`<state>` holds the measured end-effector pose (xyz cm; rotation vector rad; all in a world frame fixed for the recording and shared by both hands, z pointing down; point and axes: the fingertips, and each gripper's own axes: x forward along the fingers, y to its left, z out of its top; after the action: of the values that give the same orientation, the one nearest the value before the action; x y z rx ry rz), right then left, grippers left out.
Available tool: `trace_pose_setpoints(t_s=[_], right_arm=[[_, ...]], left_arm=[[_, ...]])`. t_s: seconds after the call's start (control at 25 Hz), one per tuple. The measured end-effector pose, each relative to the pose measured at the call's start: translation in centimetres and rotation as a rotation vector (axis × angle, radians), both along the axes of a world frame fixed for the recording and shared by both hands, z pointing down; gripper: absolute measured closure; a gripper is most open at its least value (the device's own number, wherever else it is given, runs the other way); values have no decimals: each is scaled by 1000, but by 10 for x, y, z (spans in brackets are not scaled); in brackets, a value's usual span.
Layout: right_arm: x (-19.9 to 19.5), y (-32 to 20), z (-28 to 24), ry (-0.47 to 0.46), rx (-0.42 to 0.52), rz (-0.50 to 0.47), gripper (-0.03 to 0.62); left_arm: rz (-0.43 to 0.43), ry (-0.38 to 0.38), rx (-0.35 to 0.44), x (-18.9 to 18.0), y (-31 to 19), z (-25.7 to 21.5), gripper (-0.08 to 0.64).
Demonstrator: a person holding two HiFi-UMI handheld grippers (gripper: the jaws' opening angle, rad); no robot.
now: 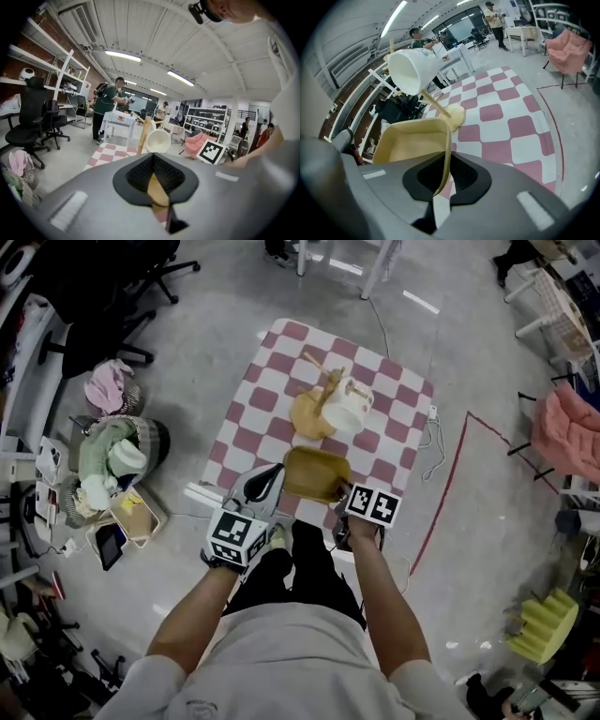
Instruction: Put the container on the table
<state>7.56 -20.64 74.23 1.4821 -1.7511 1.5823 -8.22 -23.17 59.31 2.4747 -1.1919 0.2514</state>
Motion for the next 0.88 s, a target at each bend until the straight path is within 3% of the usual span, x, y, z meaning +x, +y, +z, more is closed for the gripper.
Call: trace_pose_setpoints(t_s=[0.36, 0.88], right_arm=[[4, -24, 61, 13, -82, 20, 566], [5, -35, 96, 78, -113, 64, 565]], left_arm=[[-22, -17, -72, 15, -27, 42, 554], [-46, -22, -121, 15, -36, 68, 554]])
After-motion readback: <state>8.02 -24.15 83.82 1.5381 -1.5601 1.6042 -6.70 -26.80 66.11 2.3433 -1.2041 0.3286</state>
